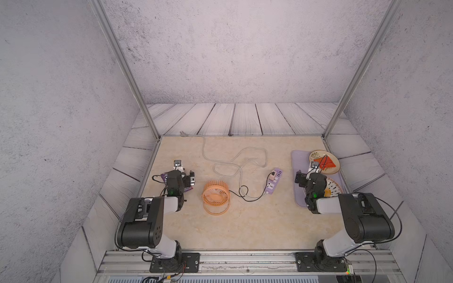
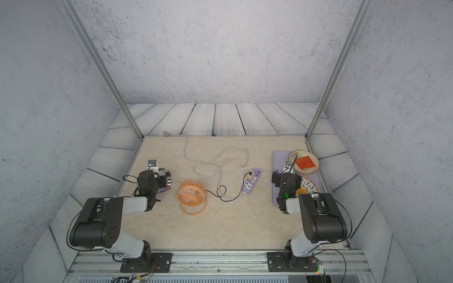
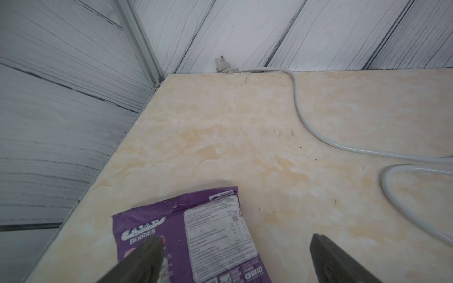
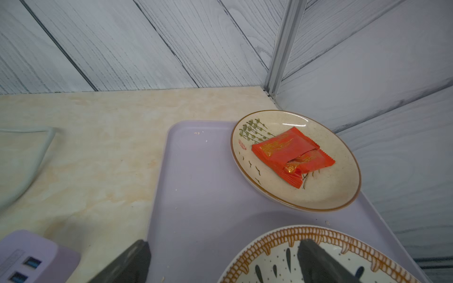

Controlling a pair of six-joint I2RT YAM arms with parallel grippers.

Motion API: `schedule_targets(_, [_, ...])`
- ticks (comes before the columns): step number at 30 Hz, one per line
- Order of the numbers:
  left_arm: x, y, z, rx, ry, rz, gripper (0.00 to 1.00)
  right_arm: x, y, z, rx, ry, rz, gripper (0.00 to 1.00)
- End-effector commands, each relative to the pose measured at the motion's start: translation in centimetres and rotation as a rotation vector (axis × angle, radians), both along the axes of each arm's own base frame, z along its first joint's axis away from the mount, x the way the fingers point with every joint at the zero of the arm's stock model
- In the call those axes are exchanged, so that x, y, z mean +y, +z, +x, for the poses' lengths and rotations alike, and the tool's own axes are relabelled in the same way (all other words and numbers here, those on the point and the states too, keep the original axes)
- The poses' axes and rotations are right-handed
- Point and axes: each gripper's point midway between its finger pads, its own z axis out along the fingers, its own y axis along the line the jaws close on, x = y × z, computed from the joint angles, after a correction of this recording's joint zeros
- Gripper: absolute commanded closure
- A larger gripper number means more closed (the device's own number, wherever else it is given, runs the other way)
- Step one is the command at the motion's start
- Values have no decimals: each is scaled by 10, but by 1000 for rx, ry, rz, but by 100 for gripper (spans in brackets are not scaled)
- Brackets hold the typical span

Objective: Unplug the desk fan from the power strip
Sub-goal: Adjust the socket at the center of the board.

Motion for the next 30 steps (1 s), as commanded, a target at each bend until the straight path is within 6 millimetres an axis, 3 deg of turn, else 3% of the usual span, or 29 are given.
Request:
schedule_targets(1, [2,6,4,-12,3,6,0,-1,3,2,-17,-11,4,1])
schedule_targets(28, [3,6,4,-13,8,7,0,-1,3,2,-15,-13,3,1])
schedule_targets(30, [7,14,5,-27,32,6,0,-1,6,1,-28,-11,3,1])
